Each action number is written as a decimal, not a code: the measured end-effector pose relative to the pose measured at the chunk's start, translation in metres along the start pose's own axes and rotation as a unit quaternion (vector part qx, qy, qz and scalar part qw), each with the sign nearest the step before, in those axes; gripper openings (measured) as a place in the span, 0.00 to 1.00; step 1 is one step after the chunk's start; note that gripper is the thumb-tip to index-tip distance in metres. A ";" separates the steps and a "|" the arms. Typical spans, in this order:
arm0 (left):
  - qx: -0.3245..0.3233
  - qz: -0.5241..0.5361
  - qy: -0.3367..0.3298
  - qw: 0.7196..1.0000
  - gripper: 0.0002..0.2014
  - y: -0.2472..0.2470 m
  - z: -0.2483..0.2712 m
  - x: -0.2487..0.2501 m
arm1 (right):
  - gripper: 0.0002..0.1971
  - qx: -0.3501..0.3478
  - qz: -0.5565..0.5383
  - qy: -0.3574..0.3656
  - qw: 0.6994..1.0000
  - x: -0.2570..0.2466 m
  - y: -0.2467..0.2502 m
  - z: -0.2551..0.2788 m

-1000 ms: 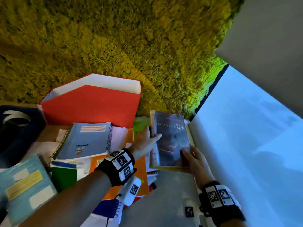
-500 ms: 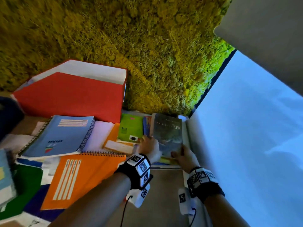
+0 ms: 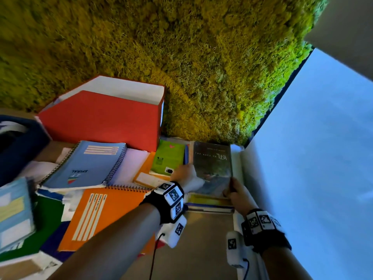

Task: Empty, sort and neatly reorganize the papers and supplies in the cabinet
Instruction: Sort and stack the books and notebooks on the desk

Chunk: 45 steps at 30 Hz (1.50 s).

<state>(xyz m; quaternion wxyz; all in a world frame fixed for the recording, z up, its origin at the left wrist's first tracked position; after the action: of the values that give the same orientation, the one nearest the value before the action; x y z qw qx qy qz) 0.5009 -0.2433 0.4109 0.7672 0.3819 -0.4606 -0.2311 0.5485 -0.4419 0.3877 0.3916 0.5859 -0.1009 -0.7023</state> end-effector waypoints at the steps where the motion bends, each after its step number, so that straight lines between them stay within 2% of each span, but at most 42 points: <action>1: 0.031 0.000 0.008 0.999 0.17 0.011 -0.001 -0.008 | 0.21 0.007 -0.003 0.000 1.000 0.000 -0.001 0.000; 3: 0.115 -0.039 0.041 0.992 0.19 0.040 -0.006 -0.027 | 0.20 0.034 0.023 -0.001 0.999 -0.002 0.000 0.002; 5: 0.142 -0.073 0.123 0.979 0.29 0.062 -0.012 -0.055 | 0.19 0.071 0.066 0.001 0.995 -0.010 -0.002 0.008; 7: 0.094 -0.087 0.195 0.972 0.40 0.067 -0.021 -0.083 | 0.17 0.115 0.114 0.014 0.987 -0.020 -0.004 0.017; 9: 0.047 -0.094 0.225 0.969 0.47 0.058 -0.031 -0.103 | 0.18 0.151 0.147 0.022 0.977 -0.030 -0.009 0.025; 12: 0.031 -0.038 0.261 0.964 0.60 0.049 -0.029 -0.118 | 0.20 0.215 0.161 0.036 0.963 -0.045 -0.017 0.037; 14: -0.004 -0.019 0.231 0.973 0.65 0.049 -0.026 -0.115 | 0.20 0.242 0.167 0.063 0.954 -0.060 -0.026 0.046; 15: -0.024 -0.006 0.210 0.977 0.62 0.048 -0.026 -0.115 | 0.19 0.246 0.170 0.080 0.951 -0.069 -0.033 0.051; 20: -0.044 0.089 0.116 0.988 0.32 0.048 -0.019 -0.108 | 0.13 0.248 0.189 0.146 0.939 -0.107 -0.064 0.071; 24: 0.003 0.234 0.062 0.970 0.13 0.066 -0.001 -0.090 | 0.14 0.231 0.159 0.199 0.939 -0.140 -0.083 0.087; 26: 0.017 0.268 0.038 0.962 0.07 0.085 0.009 -0.086 | 0.15 0.225 0.113 0.183 0.950 -0.147 -0.086 0.087; 28: 0.013 0.327 0.012 0.945 0.08 0.101 0.018 -0.090 | 0.20 0.197 -0.010 0.083 0.977 -0.141 -0.090 0.079; 29: 0.002 0.358 -0.006 0.934 0.09 0.108 0.022 -0.094 | 0.22 0.166 -0.099 0.028 0.981 -0.137 -0.097 0.076; 30: -0.015 0.382 -0.030 0.924 0.09 0.115 0.029 -0.097 | 0.21 0.127 -0.195 -0.013 0.972 -0.132 -0.104 0.071; 32: -0.070 0.423 -0.082 0.900 0.12 0.128 0.045 -0.102 | 0.21 0.054 -0.364 -0.064 0.928 -0.136 -0.122 0.073; 34: -0.123 0.427 -0.127 0.887 0.19 0.134 0.063 -0.106 | 0.19 0.018 -0.431 -0.049 0.901 -0.152 -0.129 0.078; 35: -0.141 0.410 -0.145 0.890 0.22 0.134 0.070 -0.109 | 0.16 0.020 -0.435 -0.025 0.900 -0.164 -0.132 0.083; 37: -0.141 0.336 -0.185 0.913 0.29 0.129 0.078 -0.117 | 0.14 0.050 -0.434 0.042 0.899 -0.181 -0.133 0.088; 39: -0.087 0.277 -0.210 0.934 0.30 0.134 0.086 -0.127 | 0.19 0.070 -0.385 0.116 0.913 -0.198 -0.136 0.097; 41: -0.010 0.251 -0.237 0.939 0.25 0.149 0.095 -0.142 | 0.24 0.076 -0.326 0.174 0.926 -0.214 -0.147 0.109; 43: 0.019 0.264 -0.243 0.933 0.24 0.152 0.099 -0.157 | 0.28 0.089 -0.311 0.203 0.924 -0.219 -0.158 0.115; 45: 0.036 0.272 -0.221 0.936 0.26 0.146 0.099 -0.174 | 0.32 0.093 -0.310 0.212 0.922 -0.216 -0.170 0.117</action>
<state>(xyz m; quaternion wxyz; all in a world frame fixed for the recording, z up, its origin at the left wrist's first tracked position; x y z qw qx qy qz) 0.3320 -0.0703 0.4634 0.6653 0.2082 -0.7130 -0.0755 0.3708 -0.2209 0.4805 0.1102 0.7566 0.1065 -0.6356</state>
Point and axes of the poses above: each hand's wrist, its own z-axis away from the middle knuckle, its own y-axis out of the back of the hand, x = y × z, the point moved 7 cm from there along -z, towards the middle knuckle, and after that the axes turned 1 degree about y, right-handed, at the moved point
